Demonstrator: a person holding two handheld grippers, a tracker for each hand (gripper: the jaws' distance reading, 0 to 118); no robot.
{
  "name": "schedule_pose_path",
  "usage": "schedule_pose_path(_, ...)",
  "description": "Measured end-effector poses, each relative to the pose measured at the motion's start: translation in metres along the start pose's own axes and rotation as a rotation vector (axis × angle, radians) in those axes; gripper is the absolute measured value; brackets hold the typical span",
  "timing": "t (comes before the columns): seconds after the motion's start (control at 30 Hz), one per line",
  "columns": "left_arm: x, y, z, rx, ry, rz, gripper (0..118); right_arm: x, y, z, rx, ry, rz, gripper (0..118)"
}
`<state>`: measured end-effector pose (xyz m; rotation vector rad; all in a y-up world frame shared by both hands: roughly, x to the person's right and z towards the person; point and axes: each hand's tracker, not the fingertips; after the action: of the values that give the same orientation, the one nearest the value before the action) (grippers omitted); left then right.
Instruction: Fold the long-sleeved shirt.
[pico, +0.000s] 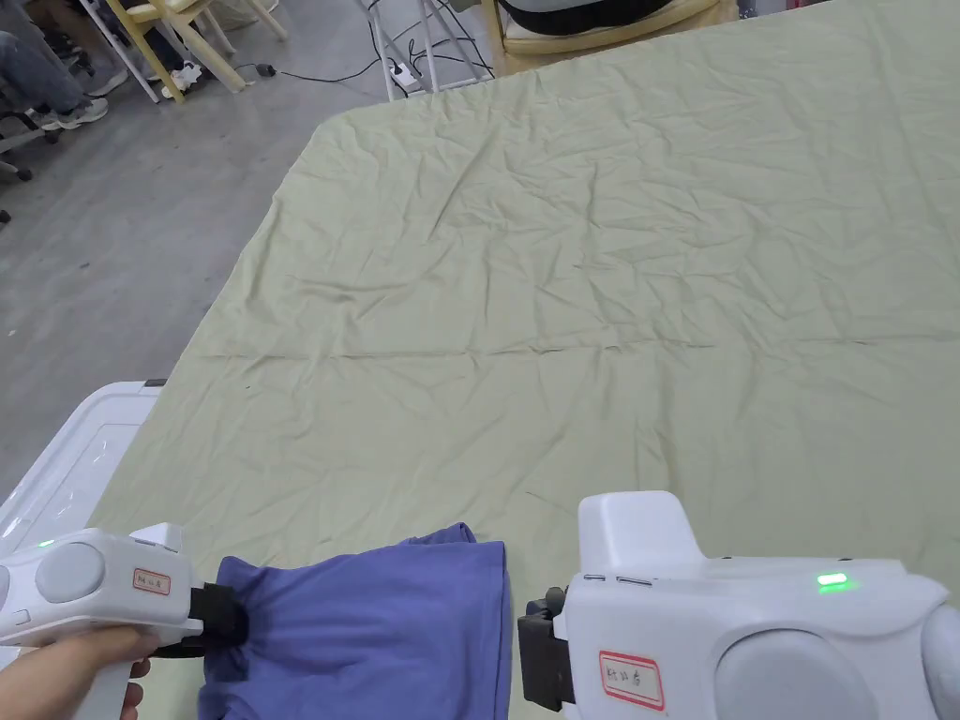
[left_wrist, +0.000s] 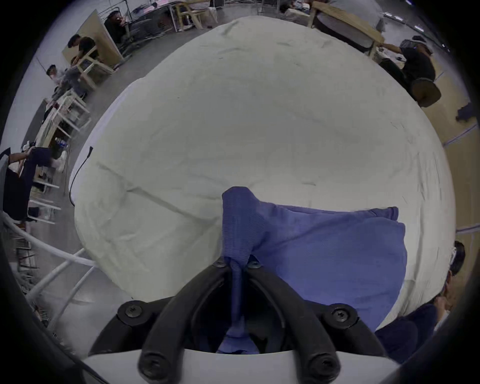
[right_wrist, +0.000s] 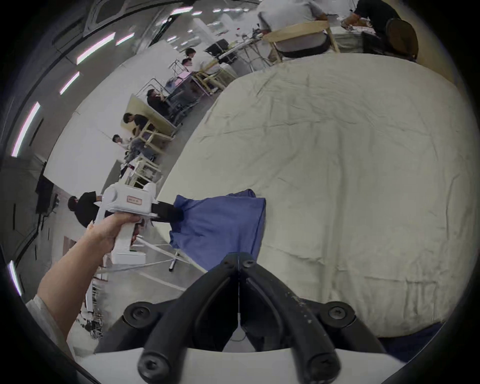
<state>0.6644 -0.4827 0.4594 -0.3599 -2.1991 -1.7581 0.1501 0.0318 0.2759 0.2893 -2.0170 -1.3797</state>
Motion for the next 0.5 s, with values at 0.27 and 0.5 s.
schedule_pose_path(0.27,0.043,0.110,0.110,0.297,0.016,-0.040,105,0.012,-0.006,0.036,0.065,-0.081,0.011,3)
schedule_pose_path(0.5,0.215,0.095,0.227,0.362,-0.180,-0.122,17,0.069,-0.023,0.144,0.231,-0.317,-0.019,3)
